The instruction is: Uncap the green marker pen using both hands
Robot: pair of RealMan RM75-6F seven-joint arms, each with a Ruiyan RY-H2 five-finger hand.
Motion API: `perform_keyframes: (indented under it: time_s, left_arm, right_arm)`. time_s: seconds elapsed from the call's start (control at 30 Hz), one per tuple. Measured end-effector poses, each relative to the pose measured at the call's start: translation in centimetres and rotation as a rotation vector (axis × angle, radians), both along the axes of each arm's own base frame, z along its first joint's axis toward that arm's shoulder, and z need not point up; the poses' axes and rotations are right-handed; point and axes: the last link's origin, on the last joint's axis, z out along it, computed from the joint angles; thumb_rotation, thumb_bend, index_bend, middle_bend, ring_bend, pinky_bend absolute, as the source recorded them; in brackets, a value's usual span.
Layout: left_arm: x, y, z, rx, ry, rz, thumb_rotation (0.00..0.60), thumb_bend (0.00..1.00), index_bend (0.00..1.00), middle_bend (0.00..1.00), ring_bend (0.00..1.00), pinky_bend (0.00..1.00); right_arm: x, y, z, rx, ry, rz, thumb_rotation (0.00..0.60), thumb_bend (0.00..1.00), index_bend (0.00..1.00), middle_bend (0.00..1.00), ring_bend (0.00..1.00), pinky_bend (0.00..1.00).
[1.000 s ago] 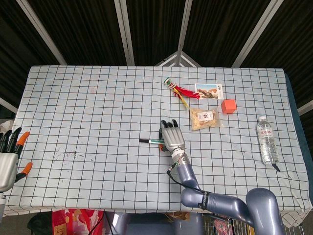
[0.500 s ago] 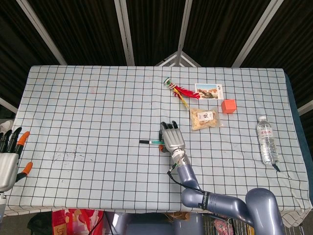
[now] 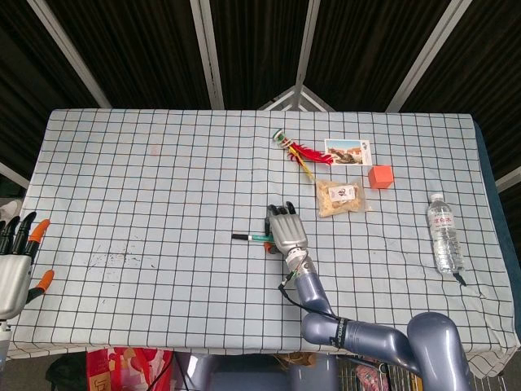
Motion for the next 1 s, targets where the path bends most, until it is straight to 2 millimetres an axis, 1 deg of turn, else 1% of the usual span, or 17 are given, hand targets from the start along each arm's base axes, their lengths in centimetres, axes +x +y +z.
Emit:
perform_keyframes:
  time_s: [0.2,0.4,0.57,0.83,1.0]
  left_arm:
    - [0.1,0.0,0.0,-0.001,0.002,-0.002,0.6,0.38,0.13,0.01,0.0,0.01]
    - [0.2,0.0,-0.1,0.001,0.002,-0.006,0.6,0.38,0.14,0.01,0.0,0.01]
    - [0.3,-0.1,-0.1,0.004,0.004,-0.01,0.6,0.38,0.14,0.01,0.0,0.01]
    - [0.4,0.0,0.1,0.013,-0.001,-0.016,0.6,0.38,0.14,0.01,0.0,0.01]
    - [0.5,0.1,-0.1,0.008,-0.013,-0.029,0.6,0.38,0.15,0.01,0.0,0.01]
  right_arm:
    - [-0.1,0.0,0.0,-0.003,0.006,0.003,0.6,0.47,0.62,0.18,0.21,0.04]
    - [0.0,0.0,0.2,-0.008,-0.001,0.008,0.6,0.57,0.71,0.23,0.24,0.07]
    - [0.0,0.0,0.3,-0.011,-0.019,0.015,0.6,0.61,0.76,0.25,0.25,0.07]
    - [0.4,0.2,1.0,-0.019,-0.07,0.045,0.6,0.62,0.76,0.25,0.25,0.07]
    - [0.7,0.3,2.4,-0.04,-0.097,0.066,0.6,0.61,0.76,0.25,0.25,0.07]
